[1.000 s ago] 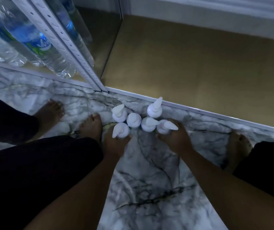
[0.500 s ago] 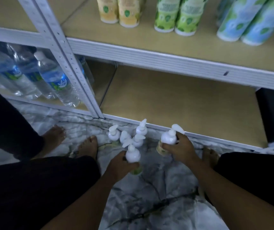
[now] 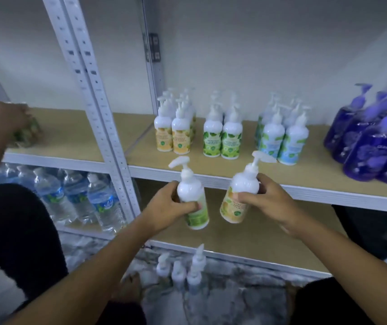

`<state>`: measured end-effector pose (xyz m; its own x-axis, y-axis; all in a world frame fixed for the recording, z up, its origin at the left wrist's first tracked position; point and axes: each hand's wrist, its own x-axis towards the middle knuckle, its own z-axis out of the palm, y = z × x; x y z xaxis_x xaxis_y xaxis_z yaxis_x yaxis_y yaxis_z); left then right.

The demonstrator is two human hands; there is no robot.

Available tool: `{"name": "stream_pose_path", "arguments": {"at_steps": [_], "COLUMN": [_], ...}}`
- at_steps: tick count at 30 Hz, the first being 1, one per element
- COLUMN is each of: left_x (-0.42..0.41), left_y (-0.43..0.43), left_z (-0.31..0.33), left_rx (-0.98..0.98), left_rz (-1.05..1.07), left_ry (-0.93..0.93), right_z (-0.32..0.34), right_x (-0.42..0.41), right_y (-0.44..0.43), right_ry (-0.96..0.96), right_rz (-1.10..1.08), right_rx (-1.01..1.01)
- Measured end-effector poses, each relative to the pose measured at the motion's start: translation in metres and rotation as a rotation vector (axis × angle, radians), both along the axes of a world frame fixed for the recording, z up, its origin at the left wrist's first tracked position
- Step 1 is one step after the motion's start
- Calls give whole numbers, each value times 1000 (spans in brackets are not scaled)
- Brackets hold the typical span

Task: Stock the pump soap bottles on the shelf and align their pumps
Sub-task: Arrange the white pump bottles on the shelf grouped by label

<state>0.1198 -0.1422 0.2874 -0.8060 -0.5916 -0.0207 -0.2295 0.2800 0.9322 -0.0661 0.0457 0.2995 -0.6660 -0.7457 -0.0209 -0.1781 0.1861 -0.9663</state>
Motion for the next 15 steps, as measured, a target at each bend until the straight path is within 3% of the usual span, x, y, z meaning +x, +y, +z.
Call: {"name": "stream_pose_path", "arguments": {"at_steps": [3, 7, 11, 15], "left_x": [4, 10, 2, -8], "left_y": [4, 23, 42, 57], "left_z": [36, 32, 19, 23], "left_rx": [69, 302, 406, 474], "left_rz": [9, 113, 227, 185], "left_ry": [135, 302, 340, 307], "right_z": [31, 43, 21, 14], "right_x": [10, 26, 37, 43], "right_y": [1, 3, 0, -8], "right_ry": [-99, -299, -449, -511], "right_rz": [20, 47, -91, -145], "right_rx": [-137, -236, -266, -242]}}
